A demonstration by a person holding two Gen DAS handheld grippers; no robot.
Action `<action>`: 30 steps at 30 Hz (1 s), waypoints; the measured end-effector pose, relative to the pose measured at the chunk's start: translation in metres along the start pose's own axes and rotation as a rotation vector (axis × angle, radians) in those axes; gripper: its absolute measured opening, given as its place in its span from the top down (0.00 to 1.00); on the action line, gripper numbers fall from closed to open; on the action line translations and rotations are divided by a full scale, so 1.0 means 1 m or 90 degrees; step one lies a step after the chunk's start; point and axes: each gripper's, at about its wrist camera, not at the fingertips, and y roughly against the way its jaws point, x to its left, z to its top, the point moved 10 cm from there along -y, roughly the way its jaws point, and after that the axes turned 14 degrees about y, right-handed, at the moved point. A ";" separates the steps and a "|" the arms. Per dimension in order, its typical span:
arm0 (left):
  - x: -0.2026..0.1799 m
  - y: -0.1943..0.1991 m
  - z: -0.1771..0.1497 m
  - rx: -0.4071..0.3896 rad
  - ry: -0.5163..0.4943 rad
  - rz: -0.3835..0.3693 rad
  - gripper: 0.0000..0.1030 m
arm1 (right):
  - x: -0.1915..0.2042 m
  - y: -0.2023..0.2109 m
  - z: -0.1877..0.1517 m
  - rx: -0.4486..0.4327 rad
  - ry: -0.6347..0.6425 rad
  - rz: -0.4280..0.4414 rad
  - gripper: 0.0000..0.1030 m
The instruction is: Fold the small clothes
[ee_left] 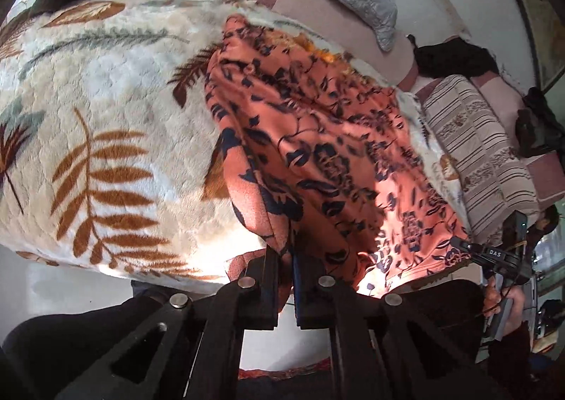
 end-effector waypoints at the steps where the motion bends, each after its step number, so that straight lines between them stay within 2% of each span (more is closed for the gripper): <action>1: -0.008 0.010 0.009 -0.008 0.002 -0.020 0.94 | 0.008 0.007 0.010 -0.017 -0.006 0.023 0.92; 6: -0.047 0.042 0.081 -0.054 0.021 -0.099 0.95 | 0.020 0.049 0.077 -0.117 -0.062 0.131 0.92; 10: -0.066 0.046 0.151 -0.091 0.034 -0.110 0.95 | 0.011 0.060 0.148 -0.178 -0.110 0.148 0.92; 12: -0.068 0.041 0.187 -0.118 0.036 -0.098 0.95 | -0.004 0.055 0.183 -0.199 -0.132 0.139 0.92; 15: -0.065 0.015 0.239 -0.128 0.068 -0.090 0.95 | -0.031 0.034 0.231 -0.213 -0.170 0.135 0.92; 19: -0.053 -0.043 0.295 -0.127 0.100 -0.057 0.95 | -0.062 -0.023 0.283 -0.204 -0.215 0.132 0.92; 23: -0.034 -0.106 0.326 -0.100 0.132 -0.021 0.94 | -0.093 -0.095 0.312 -0.180 -0.276 0.132 0.92; 27: 0.006 -0.154 0.324 -0.061 0.190 0.037 0.94 | -0.120 -0.150 0.308 -0.159 -0.355 0.162 0.87; 29: 0.020 -0.163 0.318 -0.058 0.215 0.019 0.92 | -0.128 -0.164 0.303 -0.168 -0.384 0.197 0.75; 30: 0.024 -0.164 0.316 -0.062 0.227 0.001 0.91 | -0.133 -0.168 0.300 -0.174 -0.401 0.213 0.61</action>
